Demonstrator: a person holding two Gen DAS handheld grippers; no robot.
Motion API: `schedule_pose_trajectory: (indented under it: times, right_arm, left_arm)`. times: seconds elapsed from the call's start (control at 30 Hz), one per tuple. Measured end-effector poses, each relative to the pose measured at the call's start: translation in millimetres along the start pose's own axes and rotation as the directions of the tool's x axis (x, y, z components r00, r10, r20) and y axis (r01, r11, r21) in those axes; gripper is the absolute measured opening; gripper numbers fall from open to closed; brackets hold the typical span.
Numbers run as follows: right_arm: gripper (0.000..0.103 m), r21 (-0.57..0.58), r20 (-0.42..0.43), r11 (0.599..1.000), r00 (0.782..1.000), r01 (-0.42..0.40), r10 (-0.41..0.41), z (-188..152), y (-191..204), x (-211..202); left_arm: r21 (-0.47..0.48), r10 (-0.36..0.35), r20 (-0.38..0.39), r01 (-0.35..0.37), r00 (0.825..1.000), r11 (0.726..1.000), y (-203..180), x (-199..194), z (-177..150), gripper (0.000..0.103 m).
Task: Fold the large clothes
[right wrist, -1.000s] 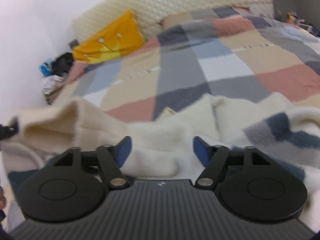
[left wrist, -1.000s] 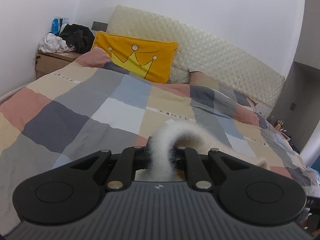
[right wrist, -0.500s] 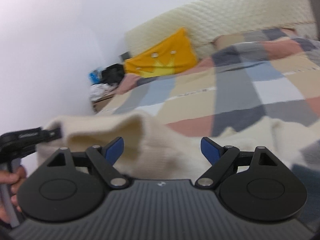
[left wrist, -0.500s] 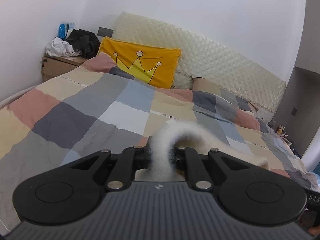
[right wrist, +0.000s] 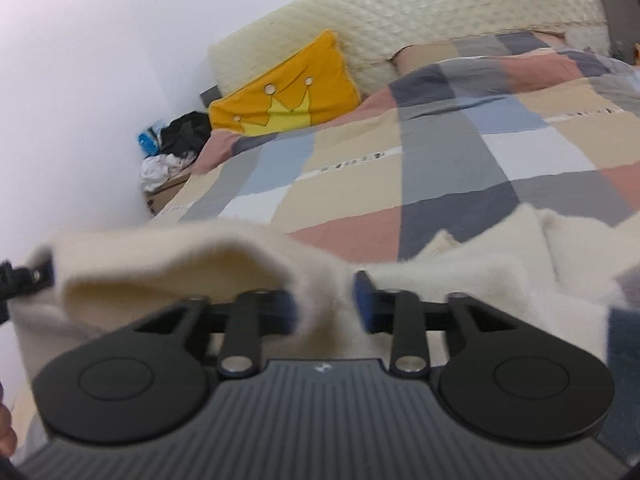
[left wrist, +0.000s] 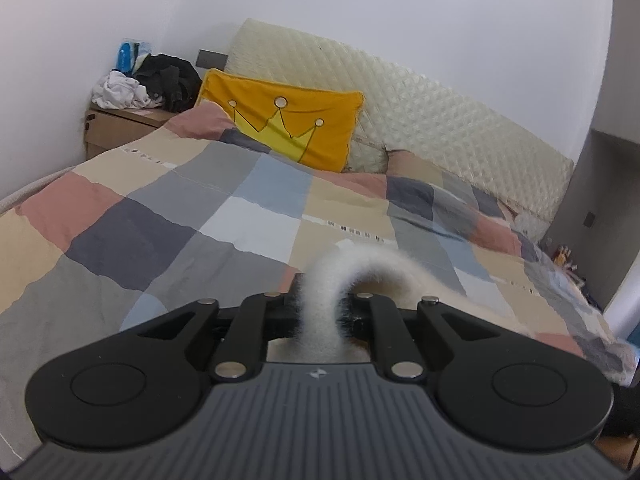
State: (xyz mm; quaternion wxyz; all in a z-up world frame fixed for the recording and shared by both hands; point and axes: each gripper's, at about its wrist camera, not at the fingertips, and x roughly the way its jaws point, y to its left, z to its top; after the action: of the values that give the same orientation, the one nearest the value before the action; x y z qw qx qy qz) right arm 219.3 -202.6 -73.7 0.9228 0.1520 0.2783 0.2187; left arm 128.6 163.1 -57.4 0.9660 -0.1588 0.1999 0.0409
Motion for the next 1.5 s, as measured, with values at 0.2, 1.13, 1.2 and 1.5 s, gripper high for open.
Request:
schedule_pose_trajectory:
  times: [0.2, 1.13, 1.2, 1.5]
  right_arm:
    - [0.015, -0.01, 0.066, 1.0, 0.998, -0.017, 0.017, 3.0, 4.3, -19.7]
    - [0.011, 0.0, 0.072, 0.997, 0.994, -0.083, 0.082, 11.6, 5.4, -34.2]
    - [0.011, 0.014, 0.07, 0.996, 0.993, -0.093, 0.092, 11.3, 3.0, -35.4]
    - [0.011, 0.014, 0.067, 0.998, 0.996, -0.065, 0.064, 9.8, 4.3, -35.7]
  left_arm:
    - [0.07, 0.022, 0.008, -0.022, 1.0, 0.997, -11.0, -1.0, -1.9, 0.024]
    - [0.511, 0.042, 0.063, -0.068, 0.997, 0.857, -126.2, -30.9, -54.3, 0.096]
    - [0.555, 0.076, 0.069, -0.102, 0.995, 0.826, -132.3, -22.3, -66.3, 0.096]
    - [0.53, 0.221, 0.171, -0.279, 0.96, 0.801, -117.3, 2.4, -76.5, 0.096]
